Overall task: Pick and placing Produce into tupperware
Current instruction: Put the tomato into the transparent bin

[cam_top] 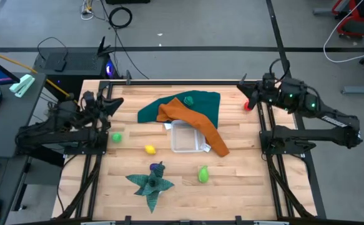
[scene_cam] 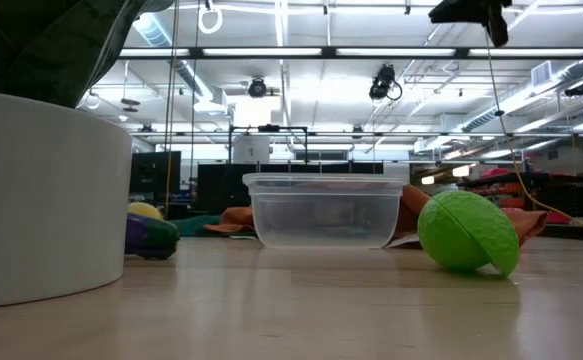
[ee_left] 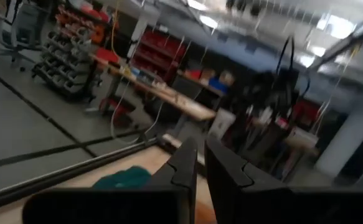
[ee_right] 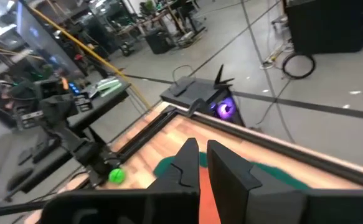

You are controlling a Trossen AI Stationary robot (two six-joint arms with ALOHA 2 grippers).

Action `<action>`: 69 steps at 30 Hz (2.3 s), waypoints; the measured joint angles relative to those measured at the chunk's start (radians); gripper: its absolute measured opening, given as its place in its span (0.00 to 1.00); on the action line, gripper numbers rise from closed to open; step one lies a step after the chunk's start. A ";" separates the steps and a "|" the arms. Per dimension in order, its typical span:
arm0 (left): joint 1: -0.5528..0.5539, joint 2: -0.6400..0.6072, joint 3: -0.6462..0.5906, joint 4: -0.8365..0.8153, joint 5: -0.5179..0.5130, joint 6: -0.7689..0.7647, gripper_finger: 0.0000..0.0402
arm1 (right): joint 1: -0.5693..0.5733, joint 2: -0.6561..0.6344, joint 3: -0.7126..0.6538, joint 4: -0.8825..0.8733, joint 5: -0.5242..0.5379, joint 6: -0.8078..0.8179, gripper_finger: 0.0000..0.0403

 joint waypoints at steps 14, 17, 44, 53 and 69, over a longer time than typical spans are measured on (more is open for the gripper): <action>0.046 0.348 0.354 -0.423 0.064 0.063 0.10 | -0.077 0.162 0.365 -0.375 0.001 -0.007 0.01; 0.070 0.417 0.415 -0.479 0.113 0.066 0.10 | -0.080 0.183 0.403 -0.426 0.001 -0.007 0.01; 0.122 0.788 0.482 -0.435 0.286 -0.114 0.05 | -0.188 0.237 0.423 -0.814 0.023 -0.124 0.01; 0.142 0.894 0.482 -0.350 0.282 -0.162 0.07 | -0.265 0.339 0.423 -0.906 0.021 -0.270 0.01; 0.288 0.906 0.650 -0.549 0.239 -0.094 0.08 | -0.516 0.581 0.422 -0.914 -0.012 -0.399 0.04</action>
